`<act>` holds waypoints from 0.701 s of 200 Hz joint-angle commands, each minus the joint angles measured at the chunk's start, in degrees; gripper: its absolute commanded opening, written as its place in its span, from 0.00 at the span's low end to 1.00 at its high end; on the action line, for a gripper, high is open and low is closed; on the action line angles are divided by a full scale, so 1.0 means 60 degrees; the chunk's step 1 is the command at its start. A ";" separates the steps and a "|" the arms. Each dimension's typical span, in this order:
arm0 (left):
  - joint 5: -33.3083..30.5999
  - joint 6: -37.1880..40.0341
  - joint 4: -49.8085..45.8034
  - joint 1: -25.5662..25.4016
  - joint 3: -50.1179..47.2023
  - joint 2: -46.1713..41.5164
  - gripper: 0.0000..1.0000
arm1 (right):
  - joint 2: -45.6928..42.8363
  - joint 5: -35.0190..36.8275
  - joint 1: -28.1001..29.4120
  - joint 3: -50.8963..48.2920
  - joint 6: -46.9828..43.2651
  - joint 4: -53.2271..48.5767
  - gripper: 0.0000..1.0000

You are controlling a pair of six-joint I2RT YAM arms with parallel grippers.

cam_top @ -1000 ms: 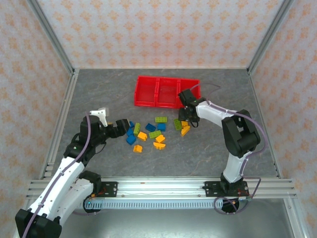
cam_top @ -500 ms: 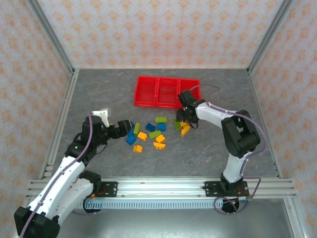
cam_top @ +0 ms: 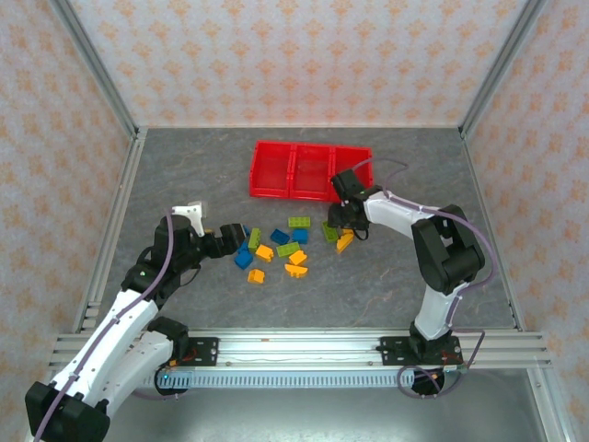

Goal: Sort the legos into containers by color
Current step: Pick up the lego from the center of the table.

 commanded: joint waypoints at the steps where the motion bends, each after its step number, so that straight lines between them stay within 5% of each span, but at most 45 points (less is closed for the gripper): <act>1: -0.0179 0.0092 0.0205 -0.0067 -0.0014 -0.0013 0.99 | 0.0108 0.0381 0.0059 -0.0129 -0.0101 -0.0047 0.55; 140: -0.0282 0.0074 0.0192 -0.0126 -0.0018 0.0119 0.99 | -0.0383 0.0959 0.0041 -0.0604 -0.0131 -0.0109 0.41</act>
